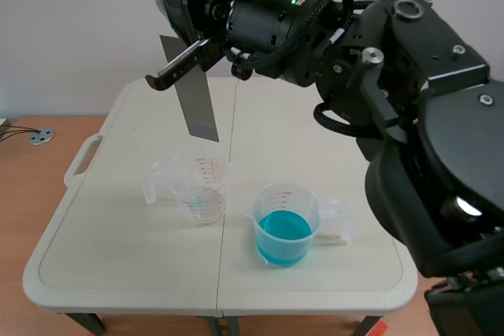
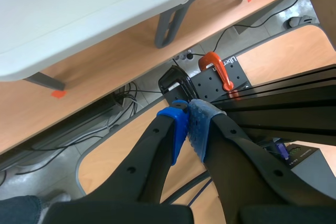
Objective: Hold the metal plate by the orange handle, dip it into the blue solution, take it out and point at it, then put the plate back in the beaker on the left.
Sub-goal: 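Move the plate over the blue solution, then point at the plate with the left hand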
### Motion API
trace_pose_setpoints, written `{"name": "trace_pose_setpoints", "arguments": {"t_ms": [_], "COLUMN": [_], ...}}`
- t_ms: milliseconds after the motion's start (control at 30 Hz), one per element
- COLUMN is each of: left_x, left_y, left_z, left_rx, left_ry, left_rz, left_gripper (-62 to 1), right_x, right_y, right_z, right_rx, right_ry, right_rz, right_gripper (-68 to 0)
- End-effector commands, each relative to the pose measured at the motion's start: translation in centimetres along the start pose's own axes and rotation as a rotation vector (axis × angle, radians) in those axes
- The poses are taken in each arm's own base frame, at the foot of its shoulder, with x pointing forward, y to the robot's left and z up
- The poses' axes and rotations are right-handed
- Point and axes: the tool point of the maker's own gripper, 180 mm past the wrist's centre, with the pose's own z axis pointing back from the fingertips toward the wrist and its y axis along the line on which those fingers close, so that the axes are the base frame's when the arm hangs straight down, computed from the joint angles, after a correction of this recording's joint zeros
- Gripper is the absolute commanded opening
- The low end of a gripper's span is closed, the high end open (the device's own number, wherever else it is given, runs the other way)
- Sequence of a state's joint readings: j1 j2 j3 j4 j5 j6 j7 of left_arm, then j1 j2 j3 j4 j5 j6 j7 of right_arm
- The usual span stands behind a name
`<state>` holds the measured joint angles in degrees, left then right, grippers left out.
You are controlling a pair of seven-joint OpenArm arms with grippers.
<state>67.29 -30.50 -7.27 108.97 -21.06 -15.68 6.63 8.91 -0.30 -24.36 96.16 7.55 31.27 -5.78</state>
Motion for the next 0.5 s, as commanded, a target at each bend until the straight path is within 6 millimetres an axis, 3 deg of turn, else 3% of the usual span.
{"name": "trace_pose_setpoints", "arguments": {"t_ms": [0,200,467], "left_x": [0.5,2.0,8.5], "left_y": [-0.3,0.6,3.8], "left_z": [0.0,-0.6,-2.5], "left_rx": [-0.012,0.004,0.066], "left_ry": [-0.021,-0.066,-0.231], "left_rz": [0.006,-0.022,-0.134], "left_gripper": [-59.4,-59.4,-59.4], "right_x": [1.7,2.5,2.8], "right_y": [-0.3,0.1,0.4], "right_z": [0.3,1.6,3.7], "right_rx": [-0.01,-0.024,-0.065], "right_ry": [-0.049,-0.05,-0.036], "right_rz": [-0.008,-0.043,-0.076], "right_gripper": [-66.2,-66.2,-66.2]}}
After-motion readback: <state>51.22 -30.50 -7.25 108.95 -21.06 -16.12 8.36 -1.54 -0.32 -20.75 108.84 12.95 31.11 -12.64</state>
